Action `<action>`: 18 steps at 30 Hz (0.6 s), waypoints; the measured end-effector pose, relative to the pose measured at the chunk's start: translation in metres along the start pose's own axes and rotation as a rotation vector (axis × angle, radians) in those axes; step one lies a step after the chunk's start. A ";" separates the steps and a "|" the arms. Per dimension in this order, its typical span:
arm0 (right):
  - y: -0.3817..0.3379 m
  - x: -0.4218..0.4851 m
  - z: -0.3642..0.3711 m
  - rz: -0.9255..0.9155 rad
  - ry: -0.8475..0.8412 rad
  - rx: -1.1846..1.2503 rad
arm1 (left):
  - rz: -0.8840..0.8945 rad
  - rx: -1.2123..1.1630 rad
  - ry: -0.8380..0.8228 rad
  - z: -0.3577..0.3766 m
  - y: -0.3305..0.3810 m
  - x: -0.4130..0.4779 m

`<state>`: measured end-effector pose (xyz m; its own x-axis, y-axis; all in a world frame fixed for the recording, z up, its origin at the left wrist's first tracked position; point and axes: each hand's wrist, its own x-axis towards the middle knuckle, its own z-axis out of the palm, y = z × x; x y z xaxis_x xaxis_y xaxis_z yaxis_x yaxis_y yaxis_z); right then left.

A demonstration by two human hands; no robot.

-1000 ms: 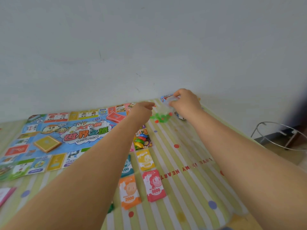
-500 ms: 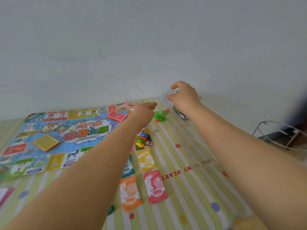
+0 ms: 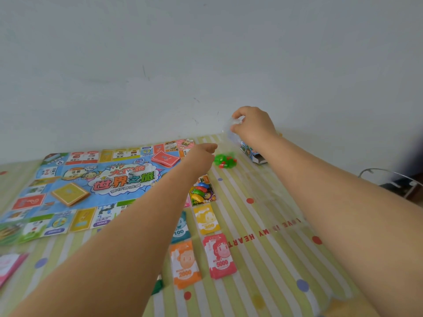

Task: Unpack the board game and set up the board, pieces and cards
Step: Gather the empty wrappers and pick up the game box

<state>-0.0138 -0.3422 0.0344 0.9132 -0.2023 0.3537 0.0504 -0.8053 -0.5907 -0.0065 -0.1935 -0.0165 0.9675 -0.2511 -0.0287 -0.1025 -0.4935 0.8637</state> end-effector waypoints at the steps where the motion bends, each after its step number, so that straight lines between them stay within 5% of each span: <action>1: -0.001 0.001 0.000 0.002 -0.002 0.007 | -0.002 0.001 0.007 -0.001 0.000 -0.001; 18: 0.002 -0.001 -0.010 0.058 -0.125 0.074 | 0.057 -0.129 0.143 -0.013 0.008 -0.007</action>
<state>-0.0189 -0.3492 0.0404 0.9585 -0.1726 0.2269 0.0213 -0.7504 -0.6607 -0.0109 -0.1847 -0.0024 0.9849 -0.1504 0.0859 -0.1366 -0.3692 0.9192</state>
